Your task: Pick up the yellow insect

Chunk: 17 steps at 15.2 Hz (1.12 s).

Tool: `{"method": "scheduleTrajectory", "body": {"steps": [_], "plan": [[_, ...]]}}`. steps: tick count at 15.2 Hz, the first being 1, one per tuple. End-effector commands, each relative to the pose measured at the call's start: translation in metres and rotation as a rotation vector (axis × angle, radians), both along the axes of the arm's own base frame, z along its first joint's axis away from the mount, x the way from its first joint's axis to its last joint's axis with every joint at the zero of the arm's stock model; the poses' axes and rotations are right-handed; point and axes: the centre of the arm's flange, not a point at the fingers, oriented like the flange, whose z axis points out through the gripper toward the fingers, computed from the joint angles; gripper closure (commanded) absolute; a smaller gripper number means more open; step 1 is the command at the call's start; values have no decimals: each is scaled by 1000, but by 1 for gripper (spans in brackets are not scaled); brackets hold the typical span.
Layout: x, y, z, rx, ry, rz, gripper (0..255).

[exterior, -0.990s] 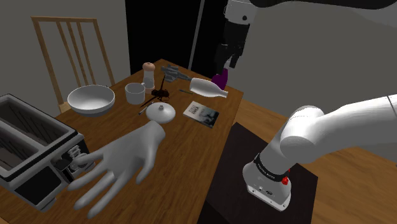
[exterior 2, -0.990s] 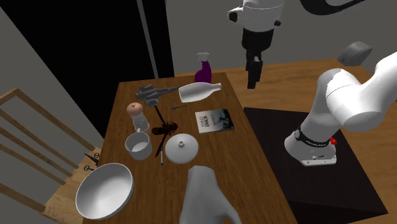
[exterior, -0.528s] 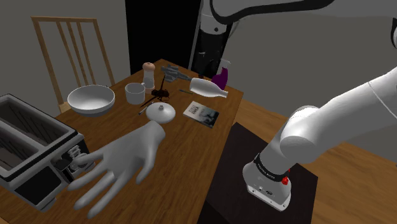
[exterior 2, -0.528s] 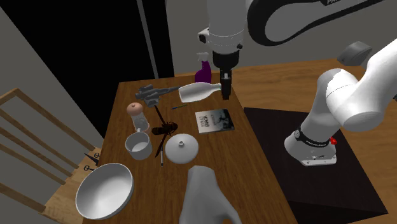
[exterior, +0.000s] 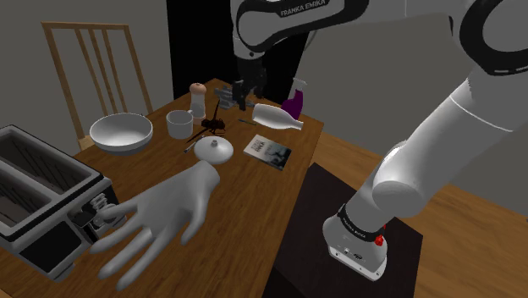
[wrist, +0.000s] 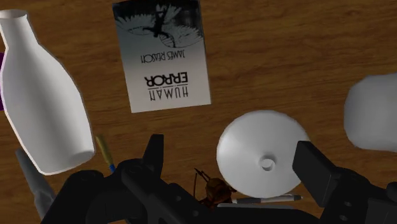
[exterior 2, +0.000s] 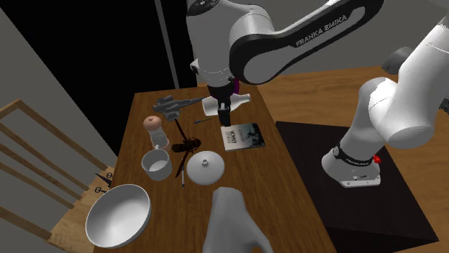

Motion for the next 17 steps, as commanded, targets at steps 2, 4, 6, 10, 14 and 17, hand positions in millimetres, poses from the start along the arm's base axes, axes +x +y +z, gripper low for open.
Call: {"method": "scheduleTrajectory", "body": {"steps": [2,4,6,10,14,17], "plan": [[33,4,-26,-23,10,22,0],[55,8,-43,-38,18,37,0],[76,12,-61,-53,25,51,0],[118,19,-96,-84,39,80,0],[159,26,-132,-114,54,109,0],[189,32,-159,-137,65,131,0]]}}
